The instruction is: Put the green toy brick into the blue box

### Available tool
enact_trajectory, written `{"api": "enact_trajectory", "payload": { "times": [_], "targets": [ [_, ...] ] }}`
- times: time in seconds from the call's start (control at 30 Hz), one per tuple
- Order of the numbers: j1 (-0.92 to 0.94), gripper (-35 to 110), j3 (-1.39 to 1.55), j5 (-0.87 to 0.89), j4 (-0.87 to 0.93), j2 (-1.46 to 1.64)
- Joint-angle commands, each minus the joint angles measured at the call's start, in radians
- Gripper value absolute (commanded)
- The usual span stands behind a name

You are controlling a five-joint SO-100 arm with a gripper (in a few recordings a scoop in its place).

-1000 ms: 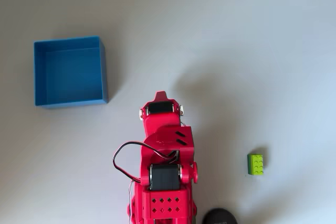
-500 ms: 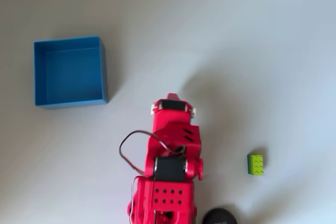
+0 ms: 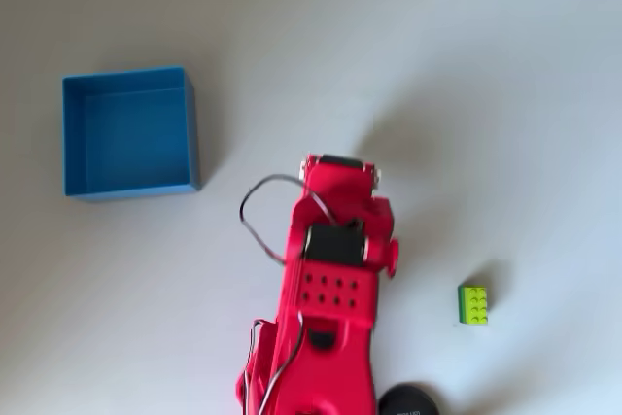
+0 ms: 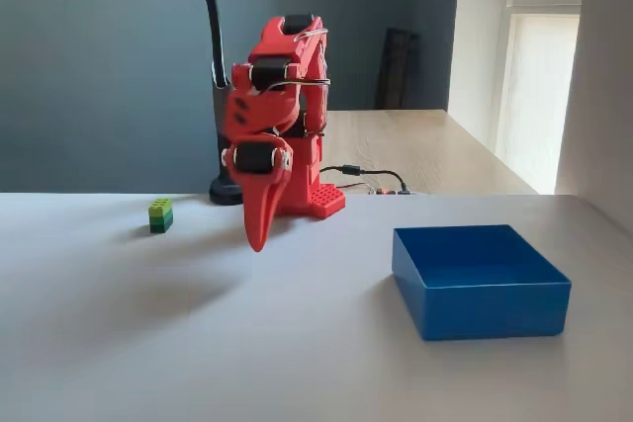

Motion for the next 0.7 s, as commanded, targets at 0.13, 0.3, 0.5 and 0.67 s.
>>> {"api": "enact_trajectory", "payload": {
  "times": [0.13, 0.3, 0.5, 0.67],
  "targets": [
    [0.061, 12, -0.244, 0.104, 0.135, -0.149],
    [0.098, 38, -0.255, 0.133, 0.163, -0.173],
    [0.152, 45, -0.258, 0.153, 0.199, -0.173],
    [0.232, 44, -0.261, 0.150, 0.250, -0.175]
  ]
}}
